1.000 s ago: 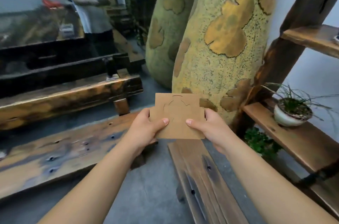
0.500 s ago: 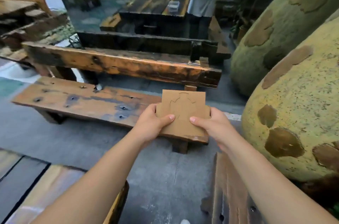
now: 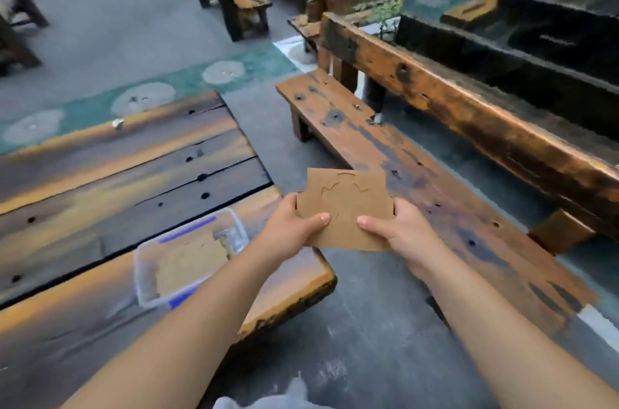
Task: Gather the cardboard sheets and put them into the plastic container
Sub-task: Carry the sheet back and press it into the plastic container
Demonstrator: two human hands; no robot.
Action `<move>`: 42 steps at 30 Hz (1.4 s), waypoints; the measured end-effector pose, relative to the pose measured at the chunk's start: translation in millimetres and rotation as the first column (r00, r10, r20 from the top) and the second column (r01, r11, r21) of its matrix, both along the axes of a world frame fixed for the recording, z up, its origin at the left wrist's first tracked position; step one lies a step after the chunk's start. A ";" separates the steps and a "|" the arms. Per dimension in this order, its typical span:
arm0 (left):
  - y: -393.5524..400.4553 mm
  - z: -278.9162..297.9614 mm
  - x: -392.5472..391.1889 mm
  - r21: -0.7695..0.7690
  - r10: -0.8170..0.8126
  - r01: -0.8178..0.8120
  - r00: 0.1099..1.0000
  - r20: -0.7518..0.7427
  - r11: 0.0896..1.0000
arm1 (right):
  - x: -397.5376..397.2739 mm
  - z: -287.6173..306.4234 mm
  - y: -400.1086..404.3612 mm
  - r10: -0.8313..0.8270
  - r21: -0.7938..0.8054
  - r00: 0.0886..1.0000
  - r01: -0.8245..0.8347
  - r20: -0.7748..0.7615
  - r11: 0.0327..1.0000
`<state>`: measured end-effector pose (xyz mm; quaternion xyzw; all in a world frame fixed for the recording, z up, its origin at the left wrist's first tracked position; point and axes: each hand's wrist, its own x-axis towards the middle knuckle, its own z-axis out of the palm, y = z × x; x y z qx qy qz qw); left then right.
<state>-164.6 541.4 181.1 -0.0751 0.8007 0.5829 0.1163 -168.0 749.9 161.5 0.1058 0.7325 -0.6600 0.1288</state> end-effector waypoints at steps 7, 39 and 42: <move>-99.9 -19.1 50.3 0.041 0.297 -0.298 0.954 0.043 0.954 | -13.8 -16.1 -112.5 0.310 0.008 0.949 -0.310 0.053 0.951; -298.4 -164.3 19.0 -0.291 0.511 -0.430 0.797 0.323 0.854 | -61.7 -144.9 -367.6 0.419 0.407 0.844 -0.530 0.334 0.744; -298.9 -171.0 14.6 -0.361 0.496 -0.375 0.795 0.348 0.854 | -65.0 -156.8 -370.4 0.452 0.428 0.819 -0.572 0.355 0.700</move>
